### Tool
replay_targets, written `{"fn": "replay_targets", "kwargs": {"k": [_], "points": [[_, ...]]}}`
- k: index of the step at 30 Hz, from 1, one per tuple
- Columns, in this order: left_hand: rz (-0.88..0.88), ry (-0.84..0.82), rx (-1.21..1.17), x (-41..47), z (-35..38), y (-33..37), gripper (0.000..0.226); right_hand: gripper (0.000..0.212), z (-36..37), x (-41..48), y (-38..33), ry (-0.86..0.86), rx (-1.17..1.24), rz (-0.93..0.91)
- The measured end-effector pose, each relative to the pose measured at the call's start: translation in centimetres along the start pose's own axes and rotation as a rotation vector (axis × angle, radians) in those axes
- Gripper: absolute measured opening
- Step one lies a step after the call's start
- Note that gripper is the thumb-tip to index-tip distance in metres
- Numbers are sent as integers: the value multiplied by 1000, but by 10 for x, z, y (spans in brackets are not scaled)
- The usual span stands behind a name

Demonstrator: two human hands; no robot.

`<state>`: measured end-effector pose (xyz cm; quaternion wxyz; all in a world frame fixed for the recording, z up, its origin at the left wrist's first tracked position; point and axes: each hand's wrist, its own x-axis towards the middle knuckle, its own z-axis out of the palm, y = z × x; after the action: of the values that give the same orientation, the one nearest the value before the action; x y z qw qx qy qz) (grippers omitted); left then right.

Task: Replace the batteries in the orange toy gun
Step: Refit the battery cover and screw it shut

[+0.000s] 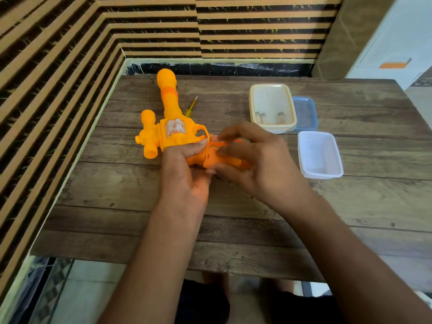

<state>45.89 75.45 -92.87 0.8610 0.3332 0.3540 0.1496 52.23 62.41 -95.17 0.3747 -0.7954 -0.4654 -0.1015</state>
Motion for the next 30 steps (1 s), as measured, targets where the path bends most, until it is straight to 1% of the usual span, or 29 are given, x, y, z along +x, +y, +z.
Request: {"fn": "replay_targets", "kwargs": {"k": [3, 5, 8, 11, 14, 17, 19, 21, 23, 25, 26, 28, 30], "points": [[5, 11, 16, 0, -1, 0, 21, 28, 0, 0, -1, 18, -38, 99], [5, 24, -5, 1, -1, -1, 27, 27, 0, 0, -3, 24, 11, 174], [18, 6, -21, 1, -2, -2, 27, 31, 1, 2, -5, 35, 63, 253], [36, -5, -4, 2, -3, -2, 25, 27, 5, 5, -7, 79, 34, 230], [42, -8, -12, 2, -2, -2, 23, 27, 5, 5, -7, 75, 13, 202], [36, 19, -34, 4, -4, -1, 32, 31, 5, 5, -4, 67, 55, 159], [48, 22, -65, 6, -5, -1, 38, 34, 1, 6, -4, 87, 165, 233], [65, 30, -69, 7, -6, -1, 33, 24, -6, 6, -3, 163, 244, 348], [73, 53, -76, 9, -7, -1, 35, 16, -12, 5, -1, 198, 192, 406], [68, 74, -112, 12, -9, 0, 42, 11, -15, 2, 5, 138, 90, 450], [67, 80, -126, 13, -11, 1, 44, 15, -16, 0, 9, 69, 50, 485], [75, 91, -138, 15, -13, 2, 42, 23, -17, -3, 15, -133, 43, 550], [80, 95, -140, 15, -14, 3, 38, 27, -16, -4, 19, -325, 119, 533]]}}
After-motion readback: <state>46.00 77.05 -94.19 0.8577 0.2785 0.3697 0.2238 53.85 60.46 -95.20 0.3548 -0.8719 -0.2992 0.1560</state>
